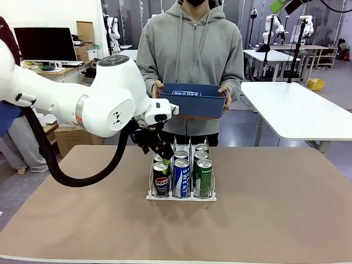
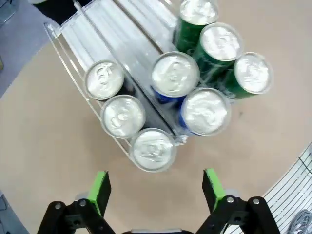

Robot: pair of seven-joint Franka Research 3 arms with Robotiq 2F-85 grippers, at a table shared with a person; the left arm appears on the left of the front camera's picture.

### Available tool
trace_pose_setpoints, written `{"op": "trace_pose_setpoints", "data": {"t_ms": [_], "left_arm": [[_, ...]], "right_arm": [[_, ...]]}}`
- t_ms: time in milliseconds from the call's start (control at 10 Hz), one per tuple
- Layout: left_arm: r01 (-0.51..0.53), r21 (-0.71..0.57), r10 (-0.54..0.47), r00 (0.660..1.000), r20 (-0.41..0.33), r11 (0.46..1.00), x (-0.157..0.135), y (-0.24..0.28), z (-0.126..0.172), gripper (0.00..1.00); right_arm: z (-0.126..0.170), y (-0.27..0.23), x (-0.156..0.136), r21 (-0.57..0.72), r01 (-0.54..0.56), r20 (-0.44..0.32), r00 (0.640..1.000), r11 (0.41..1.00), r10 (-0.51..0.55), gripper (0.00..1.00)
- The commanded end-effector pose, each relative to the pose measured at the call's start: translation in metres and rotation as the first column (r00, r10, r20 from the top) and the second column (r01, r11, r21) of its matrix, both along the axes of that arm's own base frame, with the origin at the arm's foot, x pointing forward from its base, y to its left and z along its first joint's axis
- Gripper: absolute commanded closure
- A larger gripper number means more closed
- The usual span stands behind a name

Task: Fill the beverage cans into the dispenser.
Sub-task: Place the picked Pepsi coke in the line of the Automatic Can Dispenser with the same cans, then pick up the Ionic drink handed by the human.

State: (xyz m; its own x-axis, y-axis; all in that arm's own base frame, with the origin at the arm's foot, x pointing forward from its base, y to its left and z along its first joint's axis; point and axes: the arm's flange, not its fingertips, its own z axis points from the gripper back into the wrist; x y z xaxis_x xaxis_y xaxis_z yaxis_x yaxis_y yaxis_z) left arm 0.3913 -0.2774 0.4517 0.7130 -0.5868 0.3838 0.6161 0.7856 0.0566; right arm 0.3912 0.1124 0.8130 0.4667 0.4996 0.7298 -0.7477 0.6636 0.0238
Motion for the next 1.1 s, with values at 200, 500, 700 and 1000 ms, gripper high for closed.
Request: {"op": "trace_pose_setpoints", "data": {"t_ms": [200, 500, 700, 1000], "left_arm": [[-0.006, 0.028, 0.006, 1.0, -0.019, 1.0, 0.017, 0.005, -0.006, 0.0], [-0.01, 0.011, 0.01, 1.0, -0.017, 1.0, 0.011, 0.005, -0.007, 0.0], [0.221, -0.064, -0.227, 0.966, -0.126, 0.973, -0.009, 0.023, 0.045, 0.0], [0.358, -0.159, -0.379, 0.916, -0.131, 0.92, -0.01, 0.075, 0.128, 0.0]], "right_arm": [[-0.001, -0.001, -0.001, 0.001, 0.001, -0.002, 1.0, 1.0, -0.001, 0.0], [-0.001, -0.001, -0.001, 0.001, 0.001, -0.002, 1.0, 1.0, -0.001, 0.0], [-0.001, -0.001, -0.001, 0.001, 0.001, -0.002, 1.0, 1.0, -0.001, 0.0], [-0.001, -0.001, -0.001, 0.001, 0.001, -0.002, 1.0, 1.0, -0.001, 0.0]]}}
